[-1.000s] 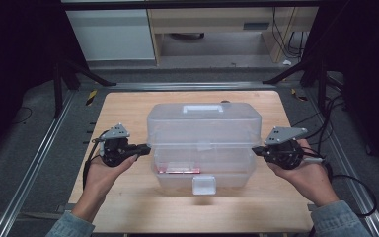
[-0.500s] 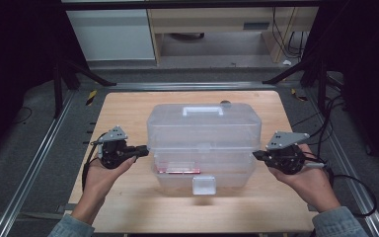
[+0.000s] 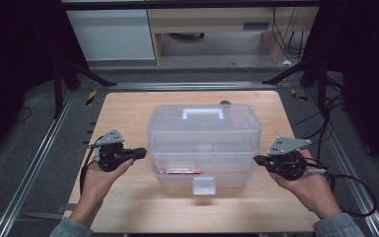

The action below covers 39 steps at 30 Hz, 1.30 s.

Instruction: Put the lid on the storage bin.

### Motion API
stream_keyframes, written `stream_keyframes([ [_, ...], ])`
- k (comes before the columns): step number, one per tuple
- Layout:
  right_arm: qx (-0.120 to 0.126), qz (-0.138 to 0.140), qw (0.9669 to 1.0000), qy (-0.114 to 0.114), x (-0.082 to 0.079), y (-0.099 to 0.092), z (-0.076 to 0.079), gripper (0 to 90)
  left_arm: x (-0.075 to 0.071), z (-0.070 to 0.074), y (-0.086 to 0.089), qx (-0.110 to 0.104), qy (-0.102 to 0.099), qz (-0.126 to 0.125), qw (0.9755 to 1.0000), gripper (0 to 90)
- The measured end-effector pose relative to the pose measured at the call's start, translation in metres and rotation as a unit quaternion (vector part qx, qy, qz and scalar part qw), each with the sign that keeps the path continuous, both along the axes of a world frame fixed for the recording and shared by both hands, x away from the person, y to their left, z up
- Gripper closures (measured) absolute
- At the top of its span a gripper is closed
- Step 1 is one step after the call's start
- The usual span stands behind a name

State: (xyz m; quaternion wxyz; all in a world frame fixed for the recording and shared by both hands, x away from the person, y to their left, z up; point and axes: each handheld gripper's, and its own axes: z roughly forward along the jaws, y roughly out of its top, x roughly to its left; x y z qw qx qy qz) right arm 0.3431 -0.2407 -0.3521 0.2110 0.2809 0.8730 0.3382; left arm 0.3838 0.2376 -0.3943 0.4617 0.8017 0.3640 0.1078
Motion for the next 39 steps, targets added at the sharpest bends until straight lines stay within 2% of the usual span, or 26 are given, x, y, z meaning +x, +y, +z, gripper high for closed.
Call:
stream_keyframes([
  [3,0.003,-0.003,1.0000,-0.001,-0.002,-0.001,-0.001,88.8,-0.001,-0.006,0.006,0.006,0.002,0.008,0.9999,82.1],
  [12,0.002,-0.006,0.9999,0.010,-0.008,-0.004,-0.010,87.5,-0.004,-0.022,0.022,-0.004,0.016,0.030,0.9994,81.2],
  [17,-0.005,-0.005,0.9997,0.022,-0.012,-0.005,-0.020,86.4,-0.006,-0.030,0.026,-0.007,0.020,0.036,0.9991,80.7],
  [20,-0.020,-0.004,0.9993,0.030,-0.015,-0.005,-0.031,84.7,-0.006,-0.034,0.026,-0.008,0.021,0.039,0.9990,80.5],
  [22,-0.016,-0.004,0.9992,0.035,-0.017,-0.007,-0.036,84.3,-0.007,-0.036,0.026,-0.010,0.023,0.042,0.9988,80.0],
  [27,-0.025,-0.007,0.9987,0.044,-0.020,-0.011,-0.044,82.7,-0.007,-0.040,0.027,0.006,0.021,0.048,0.9986,77.4],
  [32,-0.017,-0.017,0.9986,0.047,-0.018,-0.016,-0.045,80.4,-0.006,-0.044,0.029,0.018,0.019,0.059,0.9979,72.3],
  [35,-0.013,-0.029,0.9983,0.050,-0.015,-0.019,-0.046,76.6,-0.006,-0.046,0.029,0.029,0.016,0.066,0.9973,65.5],
  [39,-0.020,-0.047,0.9971,0.056,-0.009,-0.024,-0.051,68.7,-0.005,-0.052,0.030,0.067,0.012,0.077,0.9948,50.4],
])
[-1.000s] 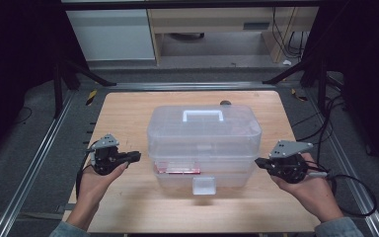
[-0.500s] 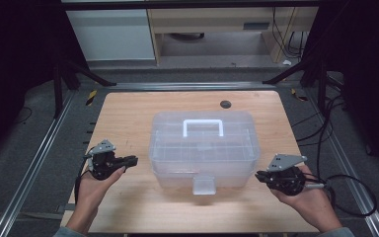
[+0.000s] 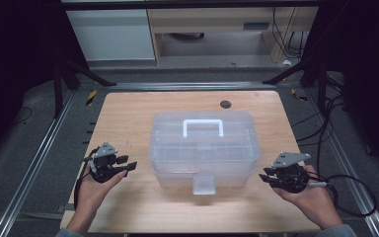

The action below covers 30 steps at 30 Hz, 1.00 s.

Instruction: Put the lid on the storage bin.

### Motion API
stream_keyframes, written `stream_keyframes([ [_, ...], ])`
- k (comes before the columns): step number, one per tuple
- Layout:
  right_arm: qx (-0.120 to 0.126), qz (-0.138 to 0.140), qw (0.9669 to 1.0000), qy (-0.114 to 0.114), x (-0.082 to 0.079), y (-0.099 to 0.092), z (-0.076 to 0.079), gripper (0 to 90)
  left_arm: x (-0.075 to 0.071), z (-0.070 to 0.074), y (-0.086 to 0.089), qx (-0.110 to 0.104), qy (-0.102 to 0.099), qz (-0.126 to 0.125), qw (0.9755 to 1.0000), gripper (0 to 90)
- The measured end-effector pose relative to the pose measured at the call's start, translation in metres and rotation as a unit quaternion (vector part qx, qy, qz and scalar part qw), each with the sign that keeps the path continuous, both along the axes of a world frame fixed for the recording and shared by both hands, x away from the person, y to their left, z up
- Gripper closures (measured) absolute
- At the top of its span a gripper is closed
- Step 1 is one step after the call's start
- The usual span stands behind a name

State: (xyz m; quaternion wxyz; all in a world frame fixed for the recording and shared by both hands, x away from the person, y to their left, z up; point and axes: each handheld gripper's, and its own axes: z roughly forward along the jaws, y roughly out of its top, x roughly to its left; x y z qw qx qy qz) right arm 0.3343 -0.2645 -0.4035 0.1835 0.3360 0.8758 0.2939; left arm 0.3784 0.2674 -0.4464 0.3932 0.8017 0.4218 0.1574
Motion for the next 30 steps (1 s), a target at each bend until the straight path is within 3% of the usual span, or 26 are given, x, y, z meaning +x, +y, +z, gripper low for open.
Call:
stream_keyframes([
  [5,-0.011,-0.039,0.9992,-0.005,0.009,-0.009,0.000,55.0,0.006,-0.010,0.005,0.001,0.016,0.021,0.9996,30.9],
  [11,-0.021,-0.089,0.9956,-0.021,0.020,-0.019,0.003,34.0,0.013,-0.013,0.010,0.009,0.016,0.053,0.9984,11.4],
  [16,-0.021,-0.122,0.9923,-0.014,0.033,-0.027,0.002,23.5,0.021,-0.015,0.011,0.019,0.026,0.057,0.9979,5.5],
  [25,-0.010,-0.155,0.9878,-0.015,0.055,-0.035,0.000,16.7,0.032,-0.015,0.014,0.027,0.017,0.063,0.9975,4.8],
  [30,0.002,-0.169,0.9854,-0.019,0.066,-0.037,0.001,15.9,0.039,-0.016,0.016,0.028,0.023,0.064,0.9973,4.7],
])
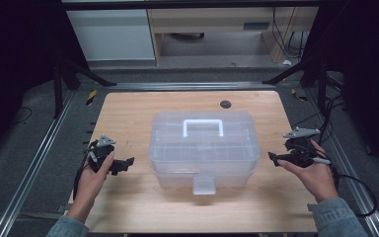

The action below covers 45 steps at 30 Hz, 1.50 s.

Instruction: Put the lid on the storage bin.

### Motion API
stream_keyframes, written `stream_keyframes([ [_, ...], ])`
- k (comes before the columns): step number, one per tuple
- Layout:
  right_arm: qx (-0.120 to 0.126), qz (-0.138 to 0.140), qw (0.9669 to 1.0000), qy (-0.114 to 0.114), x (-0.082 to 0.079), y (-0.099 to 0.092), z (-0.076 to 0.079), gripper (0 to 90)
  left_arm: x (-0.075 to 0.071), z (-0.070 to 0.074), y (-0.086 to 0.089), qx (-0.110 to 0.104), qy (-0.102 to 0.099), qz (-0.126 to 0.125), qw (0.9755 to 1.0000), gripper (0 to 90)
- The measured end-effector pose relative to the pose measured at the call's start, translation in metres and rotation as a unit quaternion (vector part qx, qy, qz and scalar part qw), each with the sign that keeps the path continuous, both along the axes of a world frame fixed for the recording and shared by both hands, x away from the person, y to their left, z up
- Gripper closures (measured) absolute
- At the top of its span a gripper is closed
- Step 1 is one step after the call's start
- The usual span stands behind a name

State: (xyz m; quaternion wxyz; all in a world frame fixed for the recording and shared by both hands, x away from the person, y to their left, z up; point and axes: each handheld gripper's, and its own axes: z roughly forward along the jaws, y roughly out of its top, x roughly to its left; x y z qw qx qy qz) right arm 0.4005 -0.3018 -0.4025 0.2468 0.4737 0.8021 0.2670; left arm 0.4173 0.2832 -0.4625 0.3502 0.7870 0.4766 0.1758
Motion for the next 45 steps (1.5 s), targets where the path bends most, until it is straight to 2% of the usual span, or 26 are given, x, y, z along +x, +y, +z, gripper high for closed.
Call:
stream_keyframes([
  [2,0.000,-0.007,1.0000,-0.007,0.005,-0.001,0.000,17.3,0.003,-0.001,0.001,0.003,0.002,0.001,1.0000,4.7],
  [5,0.003,-0.019,0.9998,-0.007,0.011,-0.002,-0.003,20.4,0.008,-0.006,0.000,0.009,0.008,0.004,0.9999,4.5],
  [9,-0.002,-0.030,0.9995,-0.005,0.019,-0.003,-0.010,23.1,0.012,-0.010,0.000,0.016,0.007,0.005,0.9998,4.4],
  [15,-0.006,-0.045,0.9990,0.005,0.033,-0.005,-0.026,27.5,0.023,-0.024,-0.002,0.037,0.021,-0.002,0.9991,4.3],
  [19,0.002,-0.052,0.9984,0.022,0.043,-0.009,-0.040,36.1,0.031,-0.032,-0.004,0.043,0.026,-0.001,0.9987,4.3],
  [23,0.005,-0.050,0.9982,0.032,0.051,-0.010,-0.050,39.8,0.040,-0.039,-0.005,0.048,0.031,0.001,0.9983,4.3],
  [27,0.010,-0.051,0.9975,0.046,0.064,-0.010,-0.059,39.3,0.047,-0.044,-0.004,0.047,0.025,0.009,0.9985,4.8],
  [30,0.017,-0.059,0.9969,0.049,0.073,-0.012,-0.065,37.3,0.052,-0.047,-0.002,0.045,0.014,0.021,0.9987,5.1],
  [32,0.026,-0.067,0.9967,0.038,0.080,-0.013,-0.068,34.5,0.055,-0.049,-0.001,0.036,0.008,0.025,0.9990,3.9],
  [38,0.049,-0.107,0.9928,0.025,0.096,-0.017,-0.077,25.8,0.060,-0.052,-0.001,0.027,-0.004,0.034,0.9990,3.5],
  [45,0.059,-0.121,0.9907,0.019,0.101,-0.017,-0.084,19.7,0.063,-0.055,0.000,0.023,-0.014,0.035,0.9990,1.1],
])
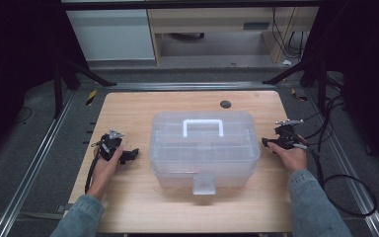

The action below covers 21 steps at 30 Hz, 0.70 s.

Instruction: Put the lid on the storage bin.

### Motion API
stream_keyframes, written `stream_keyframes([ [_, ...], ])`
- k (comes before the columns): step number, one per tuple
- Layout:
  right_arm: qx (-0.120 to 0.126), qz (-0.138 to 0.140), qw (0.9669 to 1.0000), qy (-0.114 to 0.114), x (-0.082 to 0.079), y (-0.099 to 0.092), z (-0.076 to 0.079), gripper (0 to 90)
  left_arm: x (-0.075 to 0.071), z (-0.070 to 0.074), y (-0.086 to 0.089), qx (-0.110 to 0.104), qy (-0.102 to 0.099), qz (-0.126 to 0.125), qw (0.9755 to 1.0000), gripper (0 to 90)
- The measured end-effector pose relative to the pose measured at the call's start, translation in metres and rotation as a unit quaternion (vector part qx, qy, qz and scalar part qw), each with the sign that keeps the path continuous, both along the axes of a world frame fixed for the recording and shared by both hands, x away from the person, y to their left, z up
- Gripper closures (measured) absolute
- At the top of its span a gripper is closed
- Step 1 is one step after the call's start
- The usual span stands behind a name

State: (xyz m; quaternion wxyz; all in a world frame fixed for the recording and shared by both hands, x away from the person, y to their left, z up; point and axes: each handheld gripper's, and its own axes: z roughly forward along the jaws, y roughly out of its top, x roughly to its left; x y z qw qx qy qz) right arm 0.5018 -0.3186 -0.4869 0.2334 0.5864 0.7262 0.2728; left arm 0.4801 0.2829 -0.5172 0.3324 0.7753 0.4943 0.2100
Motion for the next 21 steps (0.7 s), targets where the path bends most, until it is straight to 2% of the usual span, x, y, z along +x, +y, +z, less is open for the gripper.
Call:
stream_keyframes([
  [7,0.003,-0.012,0.9999,-0.005,0.004,0.005,-0.008,14.8,0.003,0.000,-0.001,0.000,0.002,-0.001,1.0000,0.0],
  [10,0.002,-0.020,0.9996,-0.021,0.005,0.007,-0.011,12.6,0.004,0.000,-0.001,0.002,0.004,-0.004,1.0000,0.0],
  [14,0.001,-0.030,0.9987,-0.040,0.007,0.014,-0.018,1.5,0.004,0.000,-0.001,0.002,0.005,-0.003,1.0000,0.0],
  [21,0.000,-0.027,0.9990,-0.037,0.008,0.014,-0.018,0.4,0.004,0.000,-0.001,-0.001,0.004,0.000,1.0000,0.0],
])
